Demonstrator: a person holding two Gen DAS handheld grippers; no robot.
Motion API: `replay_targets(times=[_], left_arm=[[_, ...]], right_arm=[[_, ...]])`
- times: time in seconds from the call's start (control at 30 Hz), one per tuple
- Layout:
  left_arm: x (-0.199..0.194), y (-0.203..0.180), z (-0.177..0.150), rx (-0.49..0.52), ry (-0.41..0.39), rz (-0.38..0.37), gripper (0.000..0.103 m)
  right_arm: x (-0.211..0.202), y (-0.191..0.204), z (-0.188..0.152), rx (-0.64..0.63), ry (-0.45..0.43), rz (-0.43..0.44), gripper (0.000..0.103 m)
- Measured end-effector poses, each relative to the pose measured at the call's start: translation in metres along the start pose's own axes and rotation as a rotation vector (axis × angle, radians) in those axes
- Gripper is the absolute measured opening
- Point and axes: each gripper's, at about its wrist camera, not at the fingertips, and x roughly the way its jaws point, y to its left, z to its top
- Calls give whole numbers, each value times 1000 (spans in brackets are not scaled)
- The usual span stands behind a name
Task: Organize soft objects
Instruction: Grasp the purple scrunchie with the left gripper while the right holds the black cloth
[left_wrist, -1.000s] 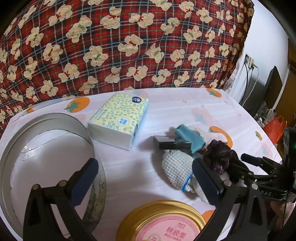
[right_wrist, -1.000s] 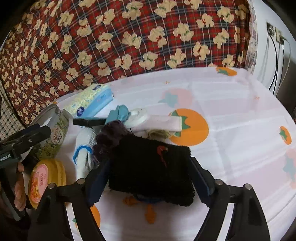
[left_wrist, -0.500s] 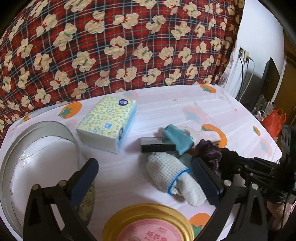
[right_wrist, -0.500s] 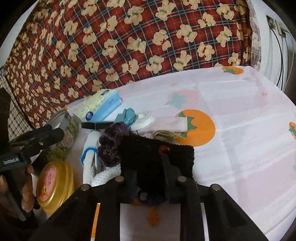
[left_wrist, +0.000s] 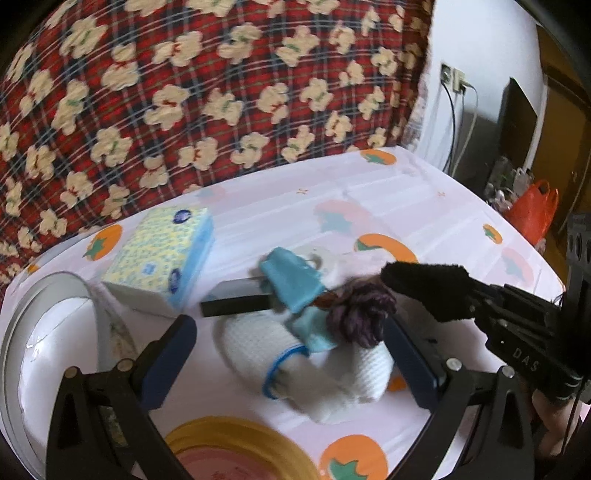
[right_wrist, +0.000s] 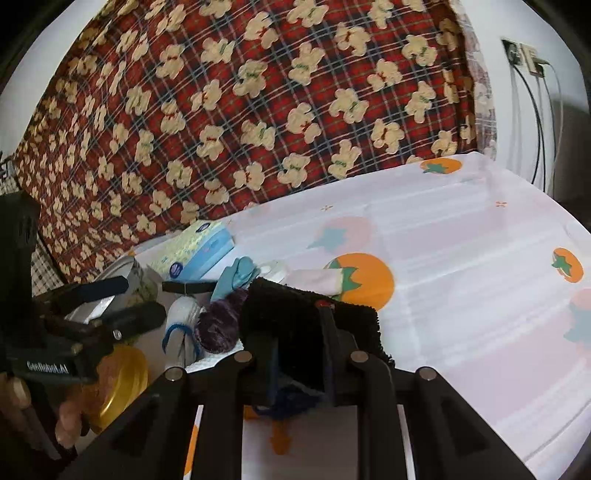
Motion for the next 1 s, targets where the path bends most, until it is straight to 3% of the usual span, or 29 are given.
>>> replay_targets(times=[0.37, 0.6, 0.7, 0.83, 1.0], left_arm=[[27, -41, 10, 75, 75, 3, 95], [50, -51, 10, 65, 160, 18, 86], [58, -50, 8, 48, 184, 21, 76], [60, -47, 6, 18, 189, -6, 46], [51, -43, 7, -2, 142, -31, 42]], right_arm=[[-12, -26, -5, 80, -61, 1, 20], [-17, -29, -5, 83, -78, 16, 20], [-17, -30, -6, 88, -80, 26, 20], [-16, -31, -6, 93, -79, 38, 20], [-15, -32, -6, 102, -71, 44, 20]])
